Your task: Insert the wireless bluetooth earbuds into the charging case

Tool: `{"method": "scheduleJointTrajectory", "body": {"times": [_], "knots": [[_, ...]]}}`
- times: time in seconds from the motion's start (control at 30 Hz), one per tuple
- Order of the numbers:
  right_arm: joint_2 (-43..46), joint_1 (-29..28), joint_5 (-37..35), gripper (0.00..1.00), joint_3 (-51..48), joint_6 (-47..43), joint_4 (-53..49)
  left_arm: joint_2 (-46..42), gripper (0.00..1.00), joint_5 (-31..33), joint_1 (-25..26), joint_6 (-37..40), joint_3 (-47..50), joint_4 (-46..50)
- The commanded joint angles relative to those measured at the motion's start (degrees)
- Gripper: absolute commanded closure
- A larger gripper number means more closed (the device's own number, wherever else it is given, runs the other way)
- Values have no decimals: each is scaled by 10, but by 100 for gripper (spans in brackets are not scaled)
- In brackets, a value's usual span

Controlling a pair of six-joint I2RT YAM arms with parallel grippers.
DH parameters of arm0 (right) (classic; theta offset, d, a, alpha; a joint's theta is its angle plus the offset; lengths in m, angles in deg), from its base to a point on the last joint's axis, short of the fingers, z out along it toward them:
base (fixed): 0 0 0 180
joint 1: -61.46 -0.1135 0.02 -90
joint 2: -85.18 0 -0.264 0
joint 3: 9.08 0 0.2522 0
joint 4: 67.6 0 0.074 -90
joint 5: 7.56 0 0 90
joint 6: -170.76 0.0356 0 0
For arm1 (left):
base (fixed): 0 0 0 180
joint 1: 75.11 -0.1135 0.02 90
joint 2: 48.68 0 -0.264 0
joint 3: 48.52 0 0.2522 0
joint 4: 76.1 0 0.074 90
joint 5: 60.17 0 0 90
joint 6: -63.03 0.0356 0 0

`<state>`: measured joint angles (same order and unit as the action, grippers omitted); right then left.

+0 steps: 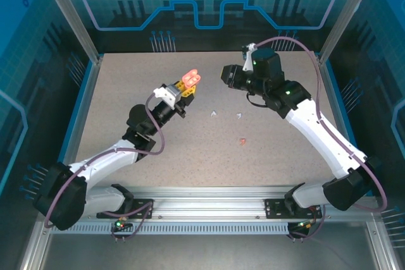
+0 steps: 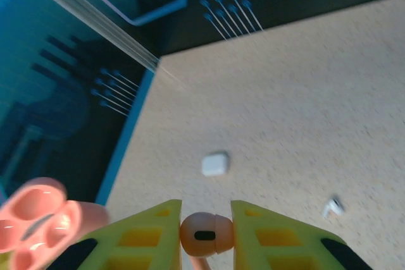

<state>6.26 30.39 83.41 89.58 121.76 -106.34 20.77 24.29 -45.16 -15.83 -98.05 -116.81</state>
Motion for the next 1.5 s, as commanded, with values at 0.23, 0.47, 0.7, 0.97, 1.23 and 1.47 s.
{"method": "scheduleJointTrajectory", "body": {"times": [0.23,0.47,0.7,0.97,1.23,1.47], "knots": [[33,-31,60,77,-22,-32,209,46,100,1,13,7,-57,-21],[50,-87,36,76,-101,-73,343,57,100,12,21,-11,-70,-26],[47,-131,-20,77,-154,-112,427,55,100,20,27,-22,-76,-23],[45,-135,-51,77,-170,-118,441,54,100,22,30,-32,-79,-20],[34,-133,-73,77,-177,-125,448,54,100,22,33,-37,-82,-17],[23,-127,-69,78,-184,-114,452,52,100,22,36,-37,-85,-12]]}}
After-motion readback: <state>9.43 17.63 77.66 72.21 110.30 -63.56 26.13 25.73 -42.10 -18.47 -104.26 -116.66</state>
